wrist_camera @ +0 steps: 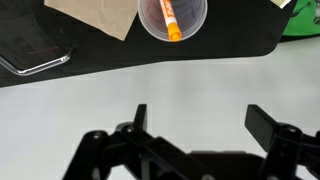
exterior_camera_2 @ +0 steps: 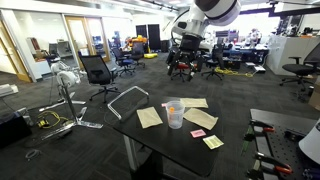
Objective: Take the orange marker out of the clear cup
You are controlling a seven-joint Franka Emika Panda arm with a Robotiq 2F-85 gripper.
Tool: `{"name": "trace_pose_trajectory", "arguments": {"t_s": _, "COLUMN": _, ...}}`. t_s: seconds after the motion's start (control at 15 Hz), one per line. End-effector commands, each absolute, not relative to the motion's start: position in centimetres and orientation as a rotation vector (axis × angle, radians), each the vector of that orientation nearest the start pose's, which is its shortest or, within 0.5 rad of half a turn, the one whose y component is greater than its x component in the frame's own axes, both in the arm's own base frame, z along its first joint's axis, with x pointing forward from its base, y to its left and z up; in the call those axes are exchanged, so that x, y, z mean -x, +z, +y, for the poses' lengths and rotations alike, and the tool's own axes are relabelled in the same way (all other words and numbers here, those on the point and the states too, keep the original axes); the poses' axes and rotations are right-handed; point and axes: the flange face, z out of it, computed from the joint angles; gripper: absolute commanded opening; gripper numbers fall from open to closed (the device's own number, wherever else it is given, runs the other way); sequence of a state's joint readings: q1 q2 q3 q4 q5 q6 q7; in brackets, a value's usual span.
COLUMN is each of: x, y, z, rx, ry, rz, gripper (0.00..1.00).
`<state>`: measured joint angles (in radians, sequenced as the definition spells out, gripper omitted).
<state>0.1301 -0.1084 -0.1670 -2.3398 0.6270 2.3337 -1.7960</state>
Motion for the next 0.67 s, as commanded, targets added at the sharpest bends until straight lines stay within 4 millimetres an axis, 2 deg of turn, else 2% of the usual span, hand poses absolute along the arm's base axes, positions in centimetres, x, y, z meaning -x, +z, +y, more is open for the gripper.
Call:
{"name": "trace_pose_trajectory", "arguments": {"t_s": 0.0, "x": -51.3, "y": 38.4, "z": -2.2, "rx": 2.129, "ry": -0.603, "rz": -1.858, "gripper": 1.0}}
{"name": "trace_pose_trajectory", "arguments": {"t_s": 0.2, "x": -51.3, "y": 37.7, "z": -2.8, "rx": 2.095, "ry": -0.522, "rz": -1.901, "gripper": 1.0}}
{"name": "trace_pose_trajectory", "arguments": {"t_s": 0.27, "x": -50.7, "y": 37.6, "z": -2.5, "rx": 2.136, "ry": -0.557, "rz": -1.859, "gripper": 1.0}}
{"name": "trace_pose_trajectory", "arguments": {"t_s": 0.6, "x": -51.0, "y": 37.3, "z": -2.6, "rx": 2.125, "ry": -0.528, "rz": -1.876, "gripper": 1.0}}
